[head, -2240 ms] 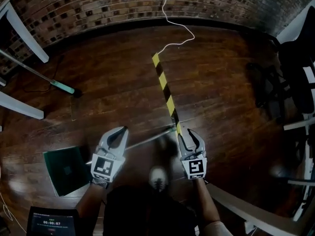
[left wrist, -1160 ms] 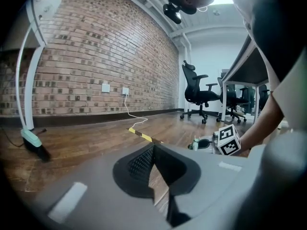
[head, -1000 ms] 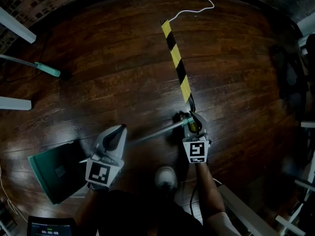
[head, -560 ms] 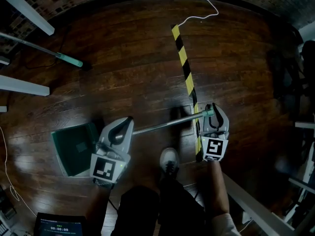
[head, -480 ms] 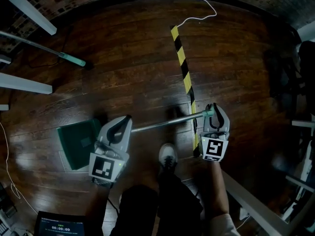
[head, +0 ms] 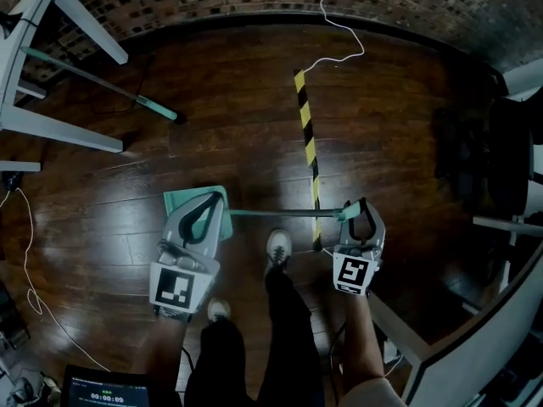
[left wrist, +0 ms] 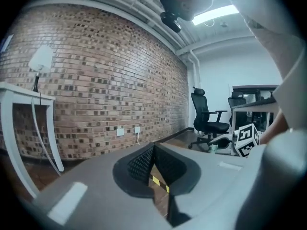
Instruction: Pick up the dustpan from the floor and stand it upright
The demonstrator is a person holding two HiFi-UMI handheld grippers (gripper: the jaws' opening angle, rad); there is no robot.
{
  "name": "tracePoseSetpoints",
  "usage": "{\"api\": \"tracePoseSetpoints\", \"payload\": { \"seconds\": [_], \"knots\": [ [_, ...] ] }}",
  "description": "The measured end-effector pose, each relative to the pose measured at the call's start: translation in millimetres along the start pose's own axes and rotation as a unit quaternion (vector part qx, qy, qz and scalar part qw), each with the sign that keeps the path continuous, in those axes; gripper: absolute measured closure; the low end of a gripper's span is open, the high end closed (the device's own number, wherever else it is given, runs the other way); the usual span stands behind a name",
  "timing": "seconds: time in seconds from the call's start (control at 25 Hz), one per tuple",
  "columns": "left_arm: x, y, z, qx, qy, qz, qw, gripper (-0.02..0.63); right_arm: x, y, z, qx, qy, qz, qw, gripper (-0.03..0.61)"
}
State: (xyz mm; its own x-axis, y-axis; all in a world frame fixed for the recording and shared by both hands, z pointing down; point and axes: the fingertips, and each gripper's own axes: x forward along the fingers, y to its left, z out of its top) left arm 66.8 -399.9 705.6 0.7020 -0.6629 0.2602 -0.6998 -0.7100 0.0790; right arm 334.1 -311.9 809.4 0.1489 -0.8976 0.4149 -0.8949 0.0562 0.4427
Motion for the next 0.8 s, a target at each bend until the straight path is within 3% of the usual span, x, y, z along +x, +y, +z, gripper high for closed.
{"api": "tracePoseSetpoints", "payload": {
  "seconds": [0.24, 0.48, 0.64, 0.8],
  "knots": [
    [-27.4, 7.1, 72.8, -0.001, 0.008, 0.023, 0.9997, 0.612, -24.0, -3.9, 67.7, -0.076, 0.026, 0.009, 0.997, 0.422],
    [-53.7, 12.8, 112.5, 0.002, 0.002, 0.047, 0.9989, 0.612, -41.4, 19.3, 98.2, -0.106, 0.038, 0.024, 0.993, 0.403],
    [-79.5, 22.3, 130.6, -0.007, 0.000, 0.064, 0.9979, 0.612, -53.4, 51.5, 116.7, -0.107, 0.074, 0.059, 0.990, 0.373],
    [-105.6, 28.1, 153.9, -0.009, -0.018, 0.087, 0.9960, 0.612, -70.3, 87.4, 131.9, -0.086, 0.093, 0.126, 0.984, 0.302]
  ]
}}
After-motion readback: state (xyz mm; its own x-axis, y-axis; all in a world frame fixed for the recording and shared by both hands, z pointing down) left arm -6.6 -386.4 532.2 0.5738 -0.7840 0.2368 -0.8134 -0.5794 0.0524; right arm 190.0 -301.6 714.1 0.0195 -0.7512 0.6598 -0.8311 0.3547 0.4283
